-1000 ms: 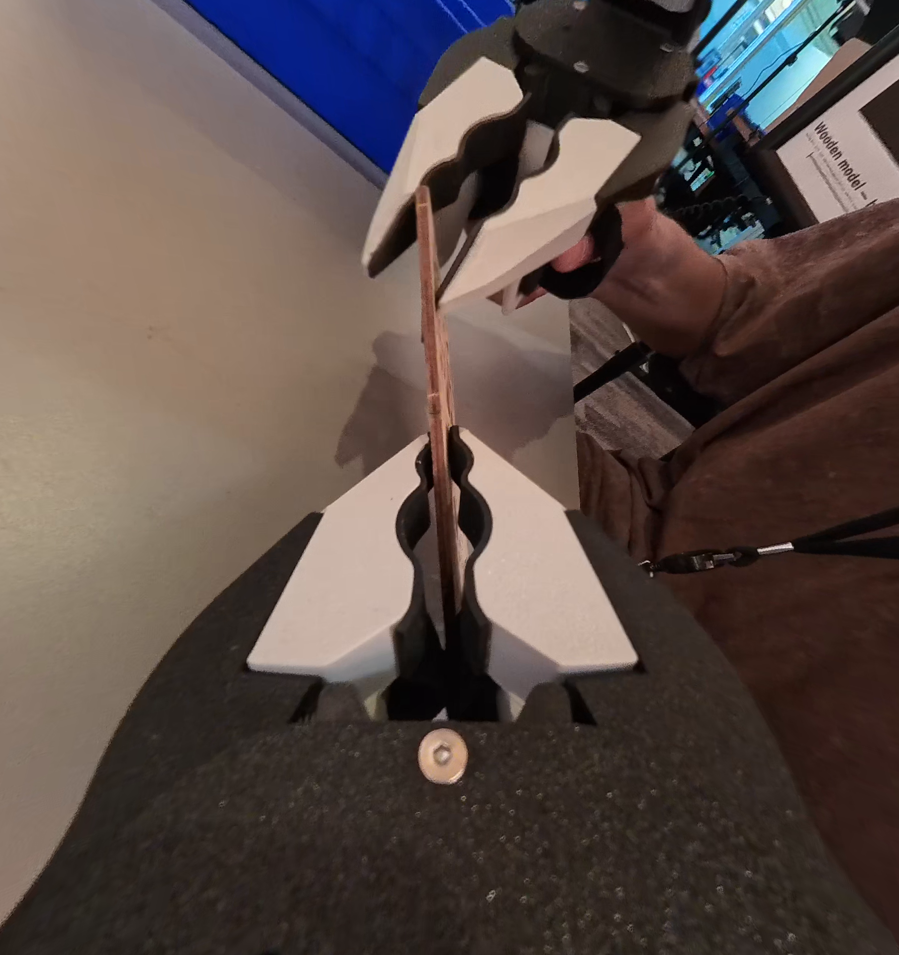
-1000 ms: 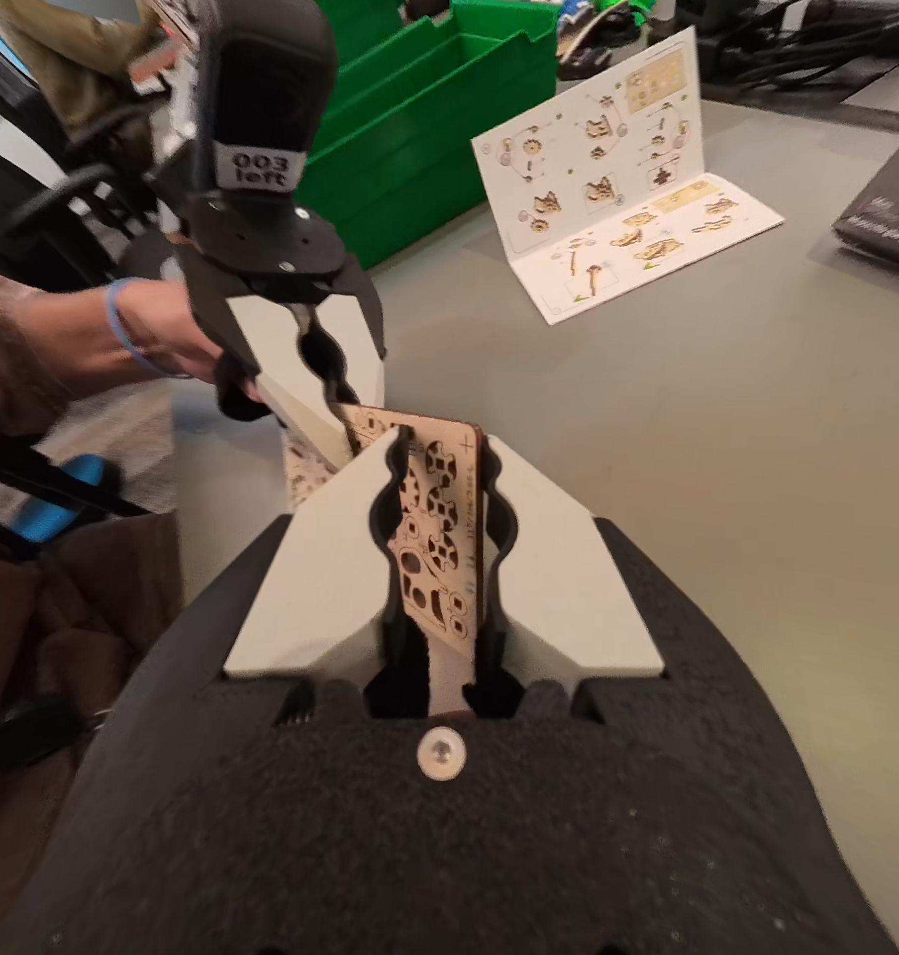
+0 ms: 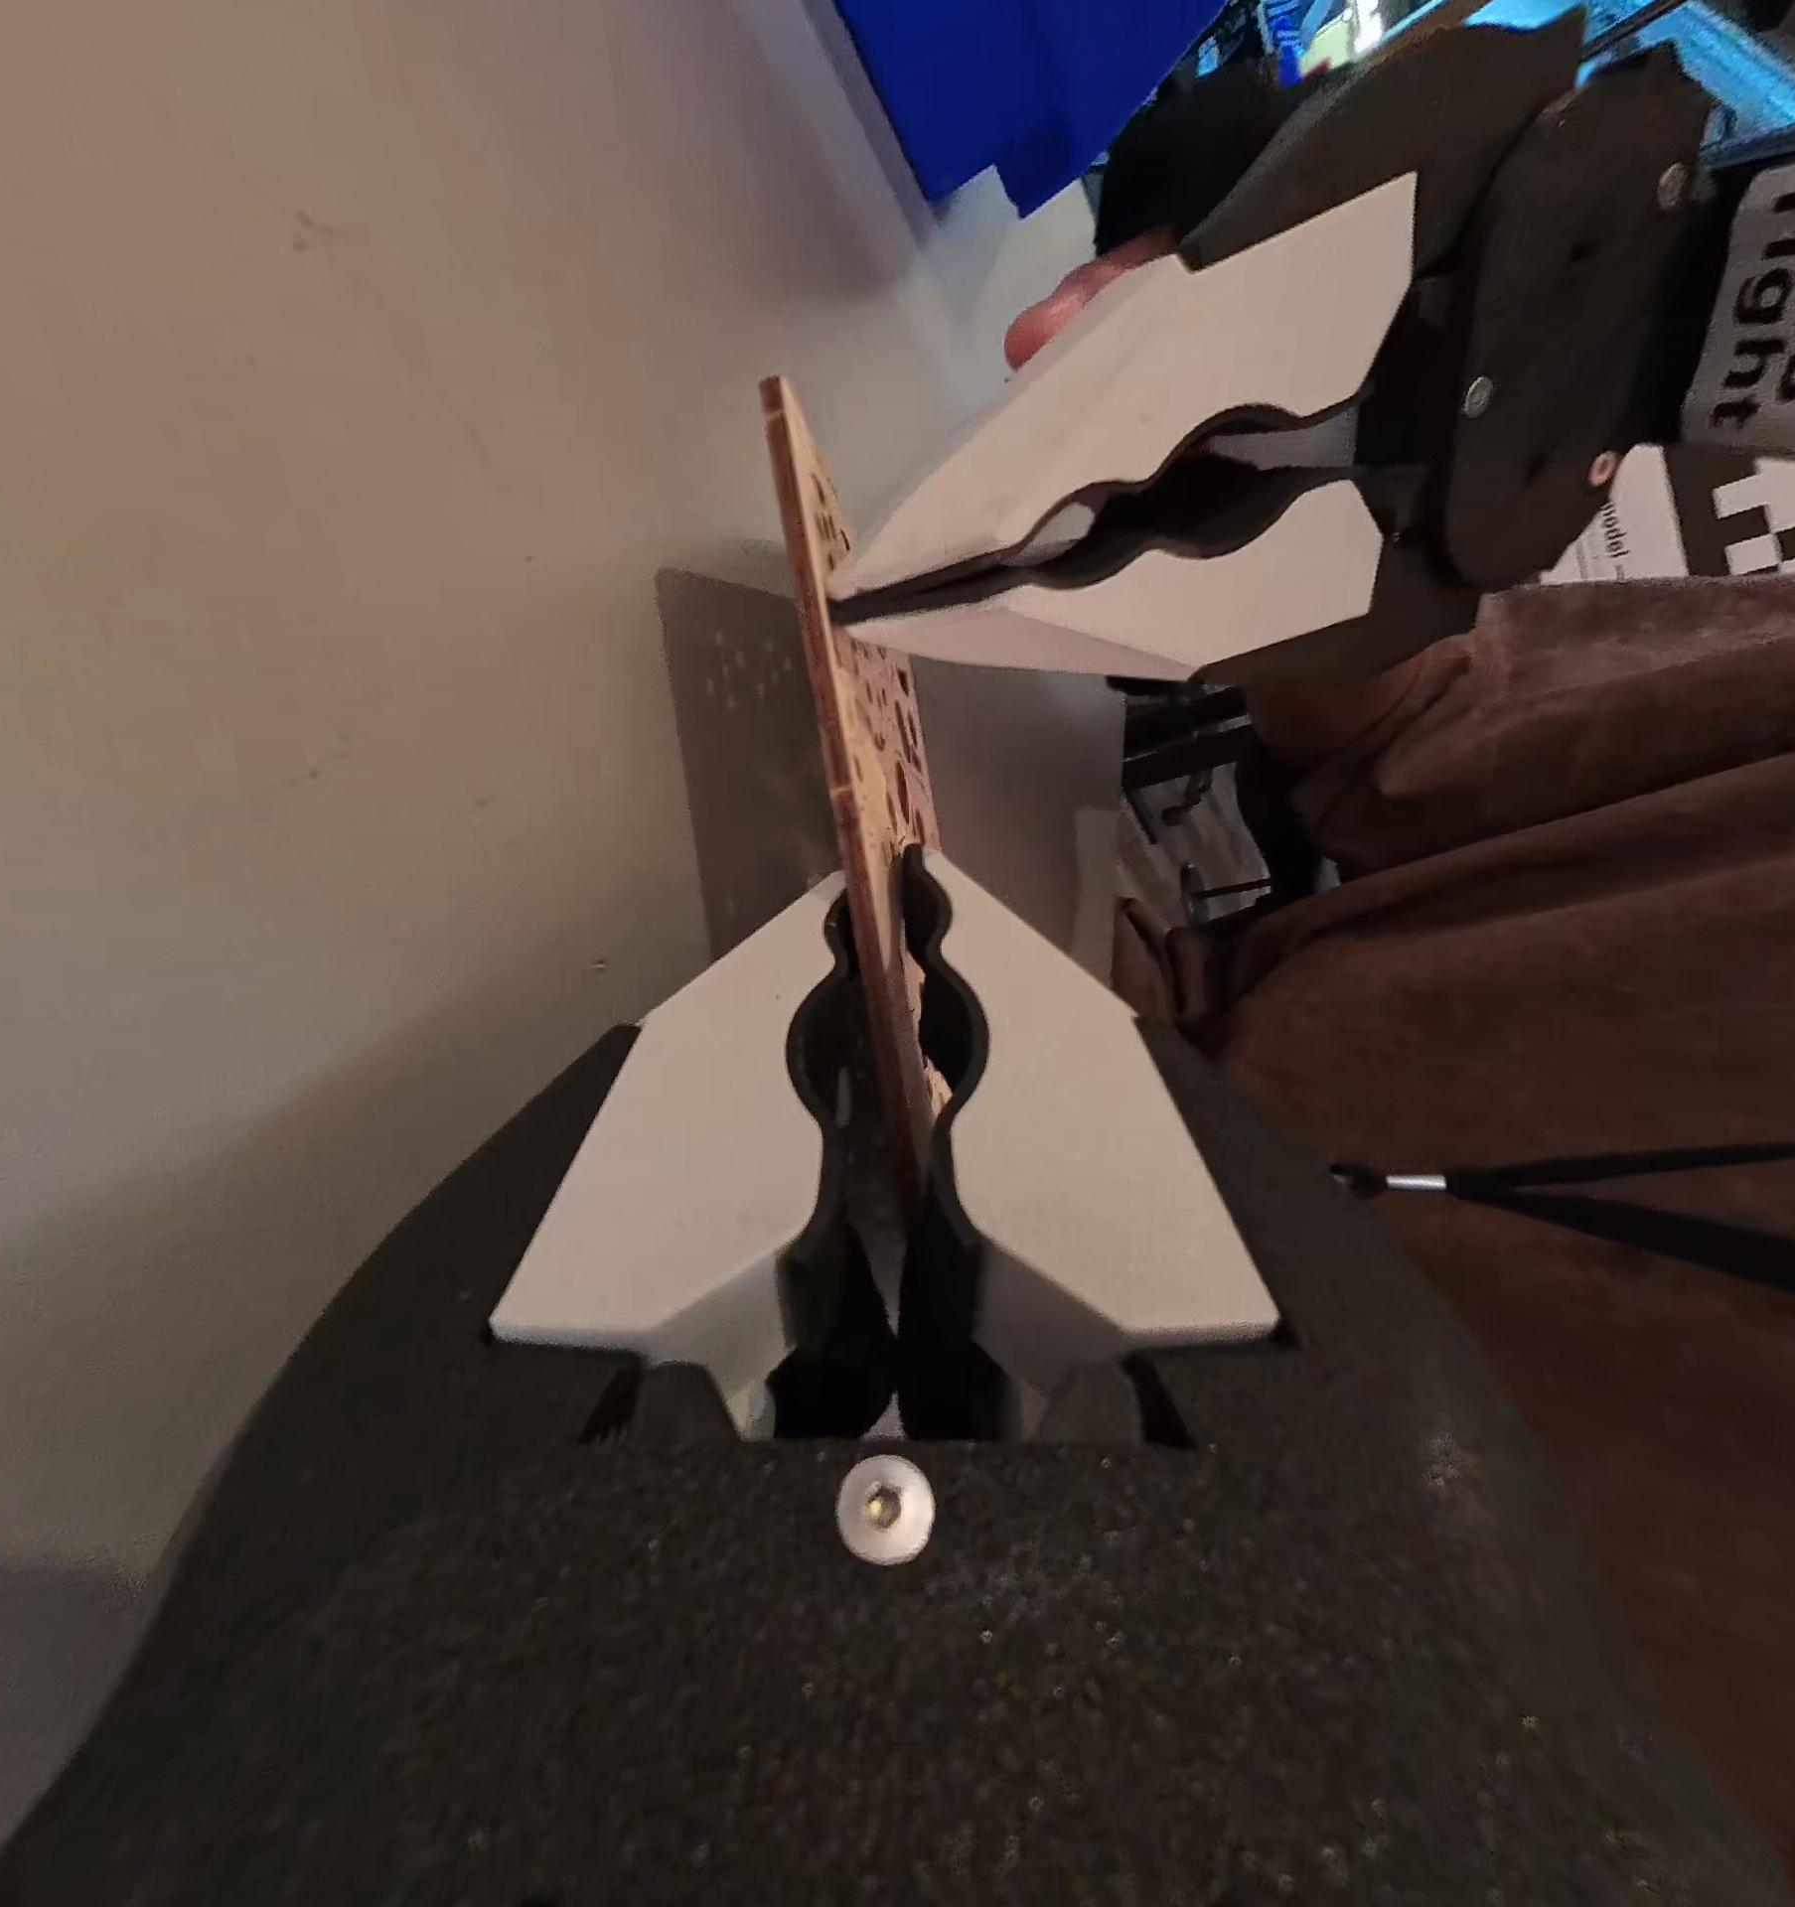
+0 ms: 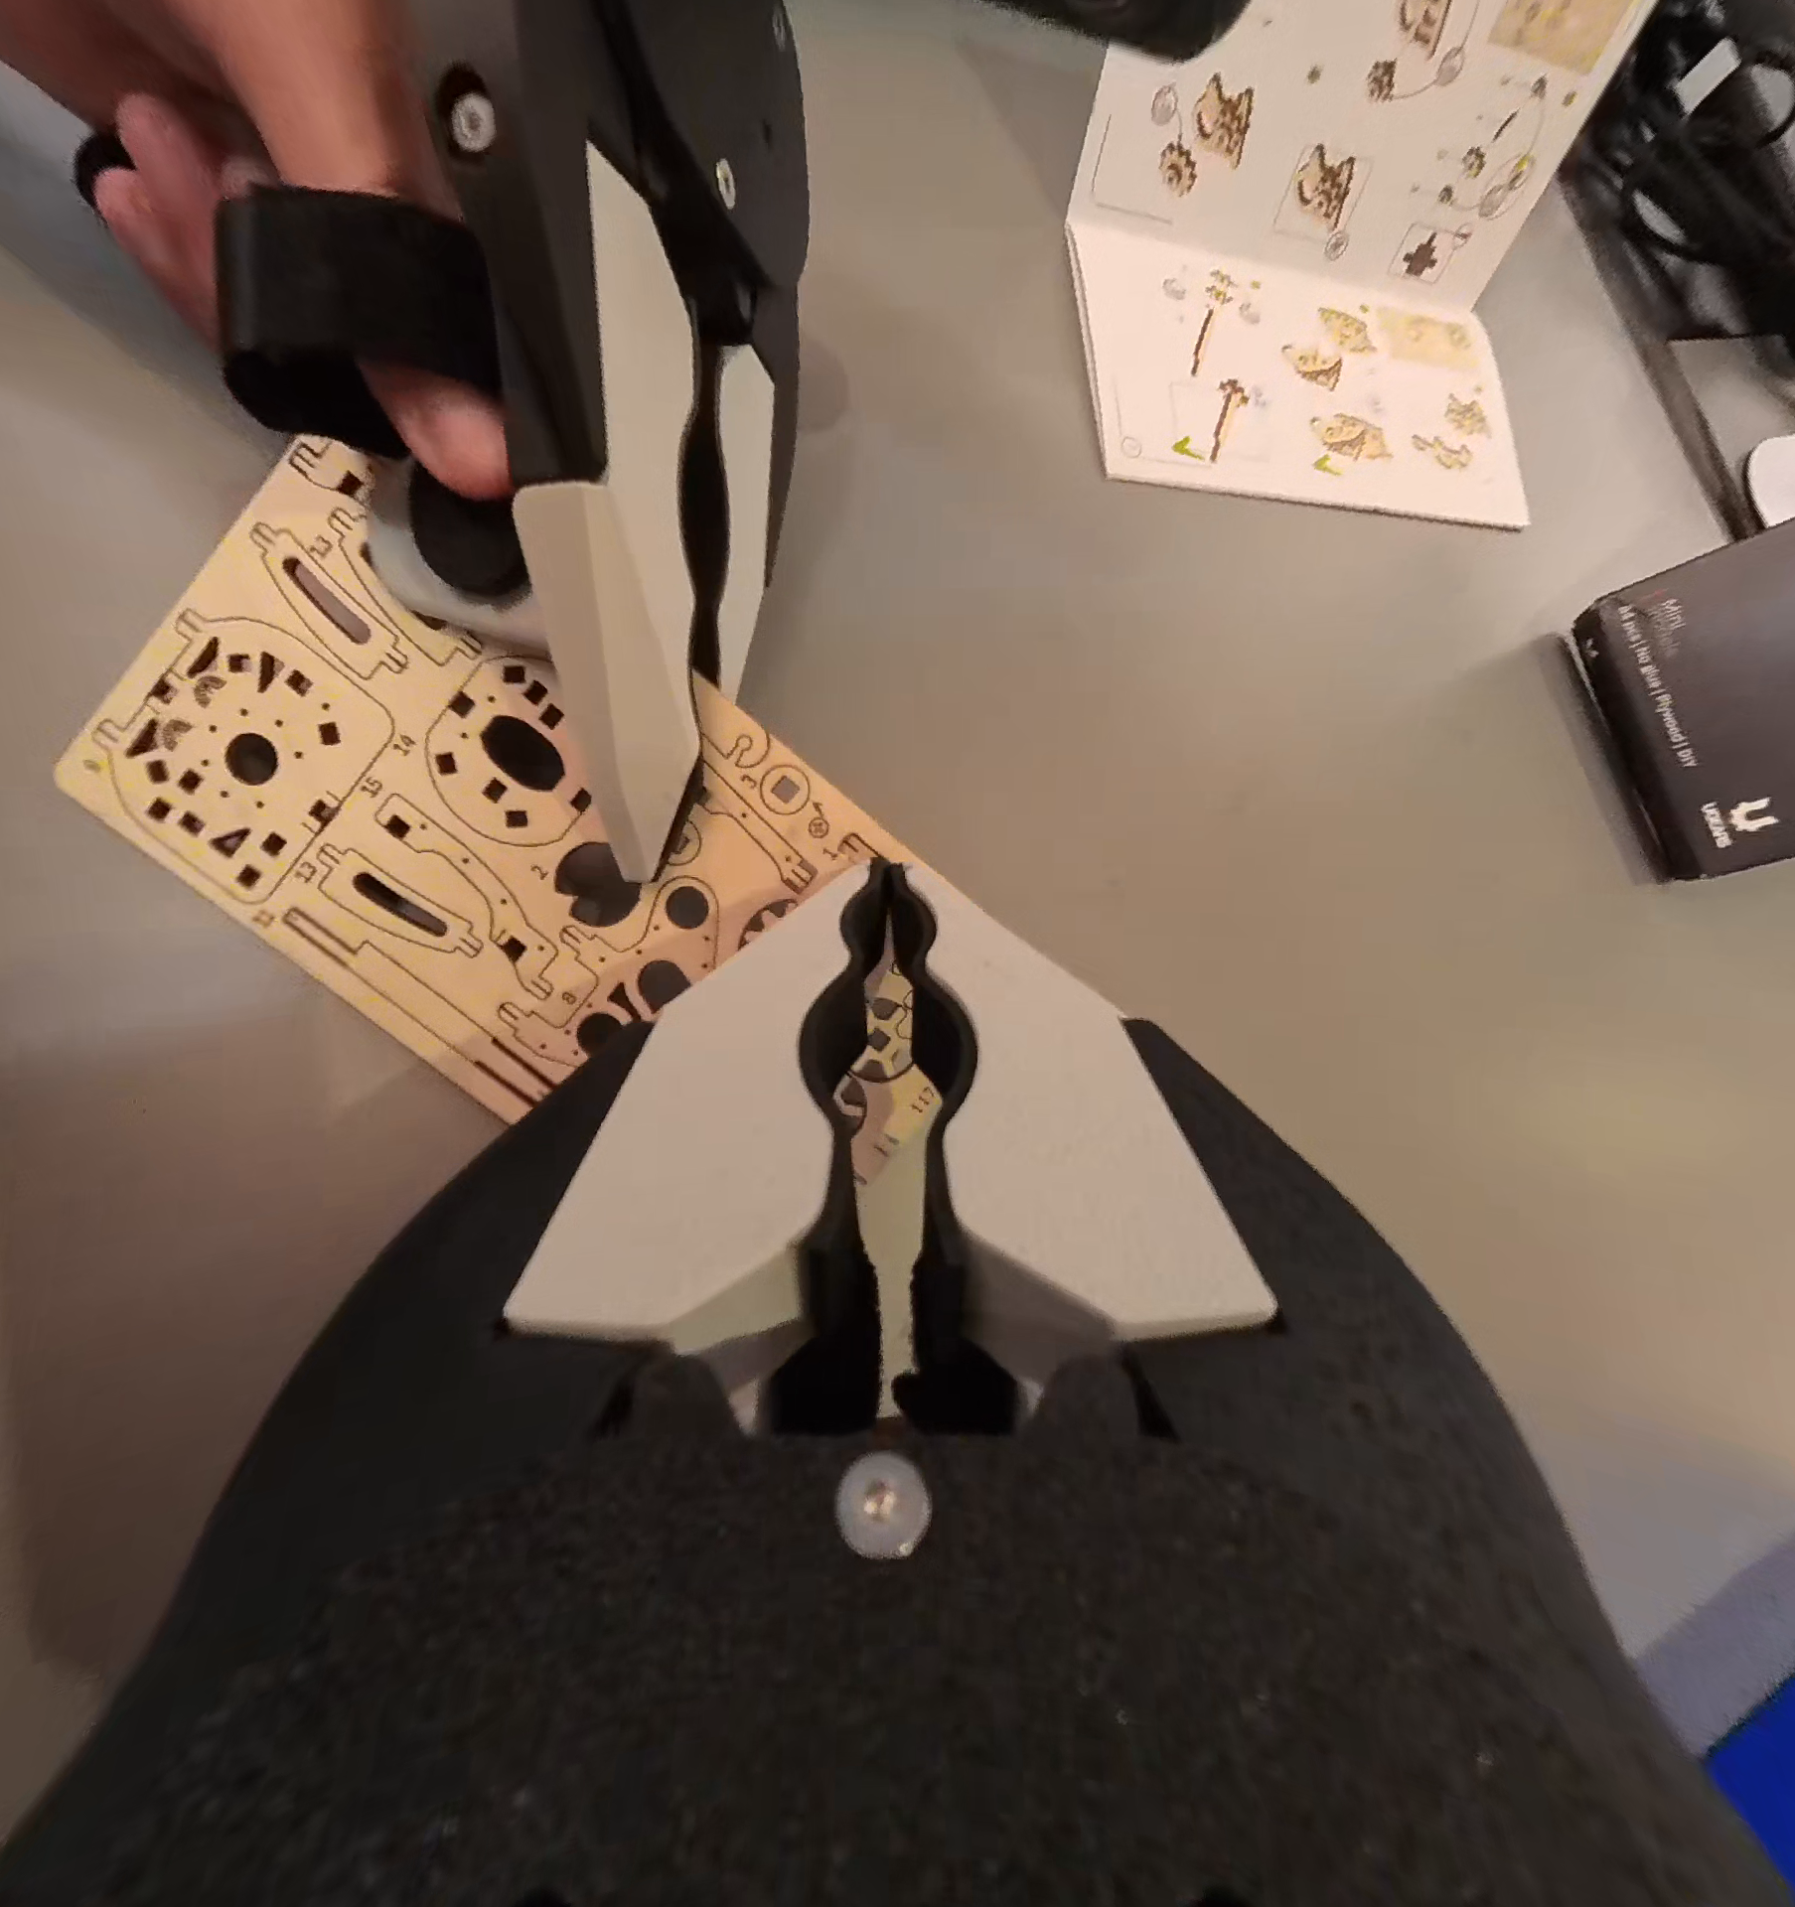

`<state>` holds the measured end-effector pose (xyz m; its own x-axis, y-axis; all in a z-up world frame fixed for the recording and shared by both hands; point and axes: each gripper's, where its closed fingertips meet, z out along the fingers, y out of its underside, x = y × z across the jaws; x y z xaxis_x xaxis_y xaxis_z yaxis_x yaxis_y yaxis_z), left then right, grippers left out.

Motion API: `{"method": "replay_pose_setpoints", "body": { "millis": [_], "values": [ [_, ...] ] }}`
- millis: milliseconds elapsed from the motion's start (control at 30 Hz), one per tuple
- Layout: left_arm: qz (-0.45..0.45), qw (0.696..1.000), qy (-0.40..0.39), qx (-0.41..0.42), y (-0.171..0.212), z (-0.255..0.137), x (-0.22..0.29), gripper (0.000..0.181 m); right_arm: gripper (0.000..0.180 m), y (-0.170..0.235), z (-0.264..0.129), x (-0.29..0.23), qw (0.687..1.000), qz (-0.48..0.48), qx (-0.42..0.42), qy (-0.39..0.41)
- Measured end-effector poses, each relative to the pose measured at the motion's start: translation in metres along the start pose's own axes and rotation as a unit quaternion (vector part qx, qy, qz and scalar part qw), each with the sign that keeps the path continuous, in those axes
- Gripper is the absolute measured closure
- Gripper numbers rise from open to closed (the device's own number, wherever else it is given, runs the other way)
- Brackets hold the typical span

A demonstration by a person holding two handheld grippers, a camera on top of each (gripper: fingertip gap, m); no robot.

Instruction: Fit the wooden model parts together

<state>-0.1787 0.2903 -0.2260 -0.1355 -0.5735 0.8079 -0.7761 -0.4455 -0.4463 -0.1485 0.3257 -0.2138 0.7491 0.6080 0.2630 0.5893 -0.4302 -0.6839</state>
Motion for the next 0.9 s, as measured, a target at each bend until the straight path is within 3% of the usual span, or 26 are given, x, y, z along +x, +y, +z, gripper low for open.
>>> {"method": "replay_pose_setpoints", "body": {
  "millis": [367, 433, 533, 633, 733, 900],
  "values": [
    [0.007, 0.999, -0.03, -0.022, 0.006, 0.005, -0.007, 0.173, 0.18, 0.01, 0.012, -0.005, 0.998, 0.03, -0.056, -0.012],
    [0.008, 1.0, -0.024, -0.015, 0.004, 0.004, -0.005, 0.173, 0.18, 0.005, 0.005, -0.001, 0.999, 0.037, -0.039, -0.005],
    [0.01, 1.0, 0.005, 0.009, -0.003, -0.001, 0.003, 0.179, 0.177, -0.015, -0.022, 0.013, 0.993, 0.104, 0.054, -0.032],
    [0.041, 0.999, 0.015, 0.005, -0.002, -0.001, 0.008, 0.179, 0.141, -0.002, -0.035, 0.024, 0.971, 0.199, 0.077, -0.11],
    [0.046, 0.999, 0.014, 0.002, -0.002, 0.0, 0.009, 0.179, 0.14, 0.005, -0.028, 0.011, 0.937, 0.279, 0.083, -0.195],
    [0.049, 0.999, 0.003, -0.001, 0.0, 0.003, 0.007, 0.178, 0.148, 0.009, -0.014, 0.003, 0.889, 0.397, 0.069, -0.216]
  ]
}}
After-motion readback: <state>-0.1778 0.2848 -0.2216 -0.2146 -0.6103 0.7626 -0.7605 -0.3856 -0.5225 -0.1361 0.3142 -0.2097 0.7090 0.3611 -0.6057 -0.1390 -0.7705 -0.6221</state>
